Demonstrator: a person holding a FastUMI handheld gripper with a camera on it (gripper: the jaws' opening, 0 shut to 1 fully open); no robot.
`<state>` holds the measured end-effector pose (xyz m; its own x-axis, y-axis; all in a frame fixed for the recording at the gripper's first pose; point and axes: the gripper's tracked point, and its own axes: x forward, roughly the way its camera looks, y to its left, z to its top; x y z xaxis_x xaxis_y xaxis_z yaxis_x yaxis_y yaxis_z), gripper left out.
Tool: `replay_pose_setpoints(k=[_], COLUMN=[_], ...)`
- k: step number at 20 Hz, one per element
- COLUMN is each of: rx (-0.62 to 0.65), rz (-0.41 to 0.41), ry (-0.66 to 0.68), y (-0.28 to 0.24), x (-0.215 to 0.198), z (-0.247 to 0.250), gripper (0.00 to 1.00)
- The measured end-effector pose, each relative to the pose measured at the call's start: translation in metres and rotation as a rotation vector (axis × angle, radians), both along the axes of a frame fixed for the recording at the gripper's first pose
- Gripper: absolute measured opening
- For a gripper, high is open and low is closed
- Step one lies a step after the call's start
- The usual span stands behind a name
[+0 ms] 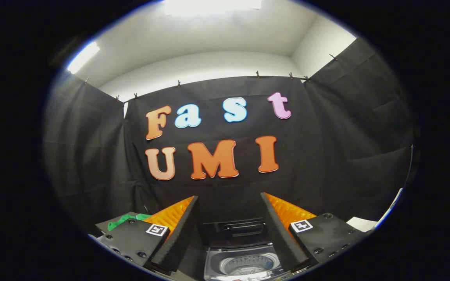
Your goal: Put the clothes into the washing machine and then close the washing machine lid.
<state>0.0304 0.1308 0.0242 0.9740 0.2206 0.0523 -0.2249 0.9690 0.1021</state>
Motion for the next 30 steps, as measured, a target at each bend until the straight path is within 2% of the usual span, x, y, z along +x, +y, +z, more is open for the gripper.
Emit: replay_pose_setpoints(k=[4, 9, 11, 13, 16, 20, 22, 24, 26, 28, 30], rx=[0.001, 0.084, 0.100, 0.090, 0.048, -0.021, -0.118, -0.220, -0.280, -0.273, -0.263], rz=[0.127, 0.288, 0.313, 0.303, 0.302, 0.275, 0.223, 0.185, 0.195, 0.200, 0.224], ry=[-0.001, 0.099, 0.153, 0.233, 0.421, 0.588, 0.631, 0.647, 0.675, 0.623, 0.627], y=[0.096, 0.232, 0.276, 0.312, 0.358, 0.388, 0.386, 0.382, 0.384, 0.388, 0.389], x=[0.018, 0.030, 0.040, 0.056, 0.066, 0.067, 0.070, 0.076, 0.071, 0.071, 0.065], z=[-0.002, -0.022, -0.038, -0.064, -0.131, -0.199, -0.224, -0.247, -0.266, -0.266, -0.266], gripper=[0.98, 0.98, 0.98, 0.98, 0.98, 0.99, 0.99, 0.99, 0.99, 1.00, 0.99])
